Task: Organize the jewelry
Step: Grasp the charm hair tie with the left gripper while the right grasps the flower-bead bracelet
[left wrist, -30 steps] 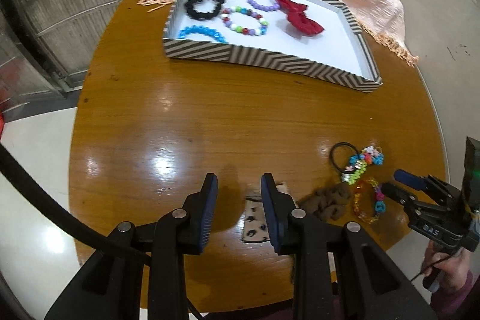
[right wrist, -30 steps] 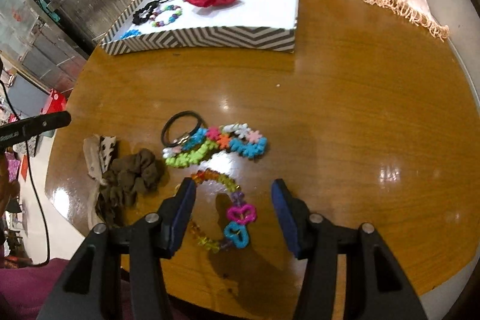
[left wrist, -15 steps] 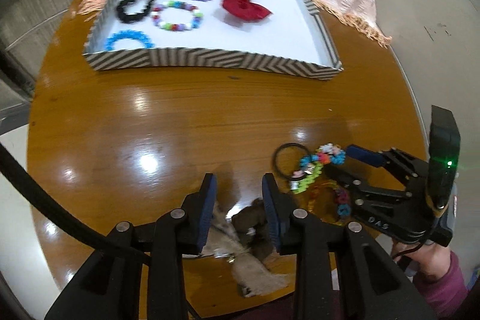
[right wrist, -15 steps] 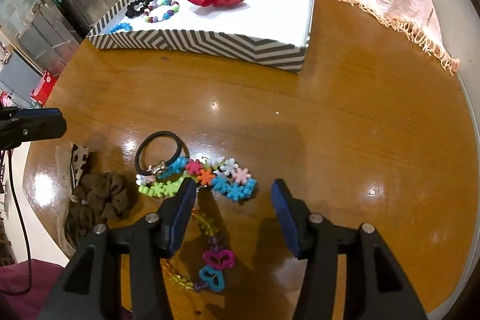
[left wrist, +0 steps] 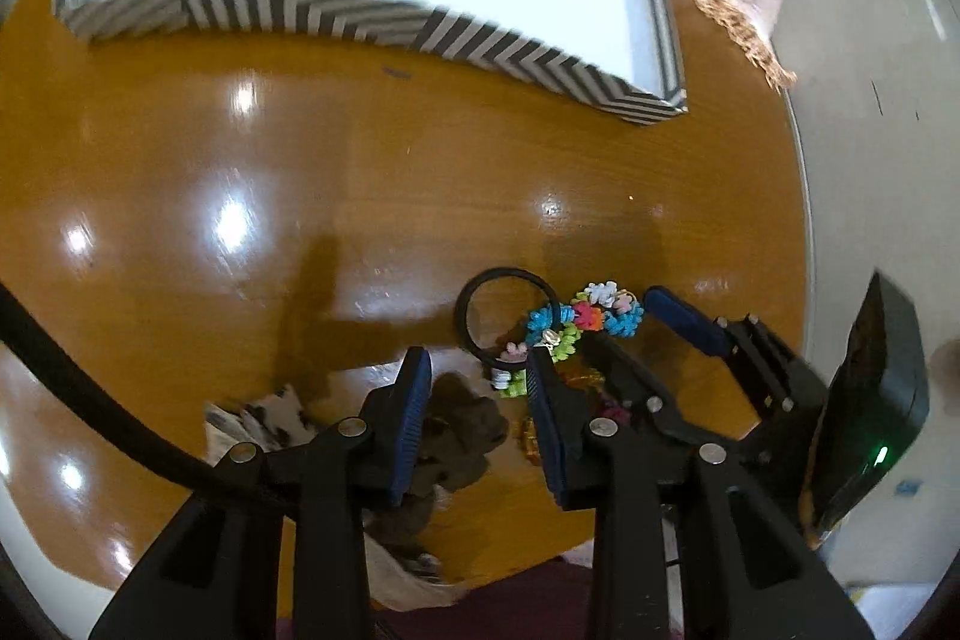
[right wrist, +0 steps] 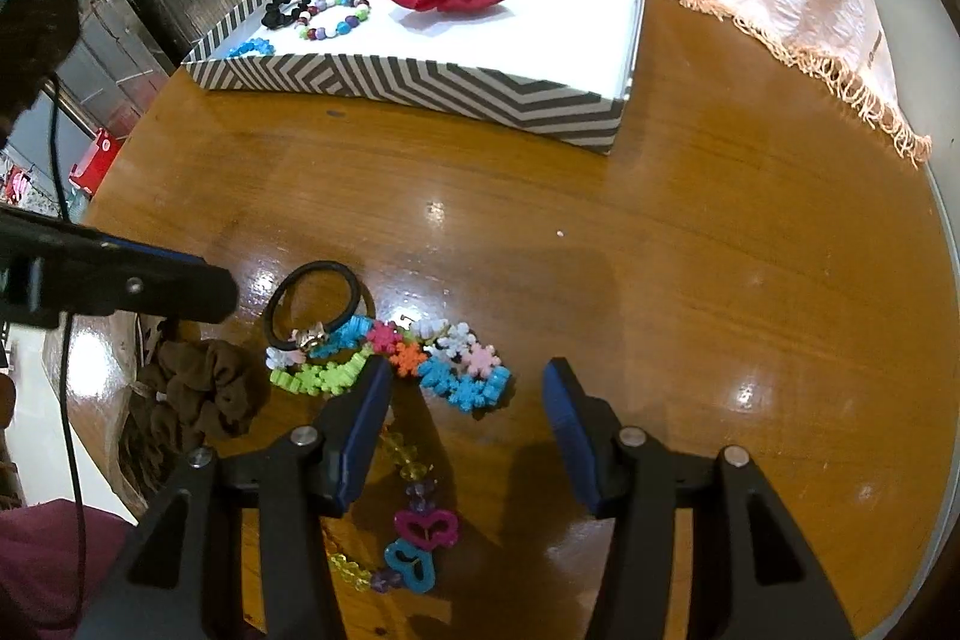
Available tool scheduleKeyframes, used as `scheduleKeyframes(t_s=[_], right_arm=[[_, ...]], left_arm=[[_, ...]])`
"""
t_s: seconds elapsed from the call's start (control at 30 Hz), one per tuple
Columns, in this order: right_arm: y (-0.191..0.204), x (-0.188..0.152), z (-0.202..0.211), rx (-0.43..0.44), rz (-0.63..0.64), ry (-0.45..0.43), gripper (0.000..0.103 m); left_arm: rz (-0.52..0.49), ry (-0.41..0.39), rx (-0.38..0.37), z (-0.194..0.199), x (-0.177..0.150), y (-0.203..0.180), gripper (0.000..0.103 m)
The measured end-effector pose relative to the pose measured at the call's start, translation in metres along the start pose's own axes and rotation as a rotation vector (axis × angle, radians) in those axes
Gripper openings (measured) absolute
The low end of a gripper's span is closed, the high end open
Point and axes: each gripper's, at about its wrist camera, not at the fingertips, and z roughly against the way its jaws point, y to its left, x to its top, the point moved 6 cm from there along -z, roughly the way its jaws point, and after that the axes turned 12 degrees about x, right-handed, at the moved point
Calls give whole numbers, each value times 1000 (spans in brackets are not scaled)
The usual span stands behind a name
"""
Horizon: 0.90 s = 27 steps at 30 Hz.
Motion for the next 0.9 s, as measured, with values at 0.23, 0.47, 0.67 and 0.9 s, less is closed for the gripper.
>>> scheduleKeyframes(t_s=[0.23,0.47,0.67,0.9], right_arm=[[1,-1,1,6,17,4,55],[0,-1,2,23,14,-8,55],[-1,-2,4,31,23,-10,55],[0,2,5,35,52,-11,55]], left_arm=[[68,20,21,-8,-2,-5,32],[134,37,67,-21,0,-6,32],[146,36,46,-25,1,-7,16],[135,16,33,-25,7,-7,3]])
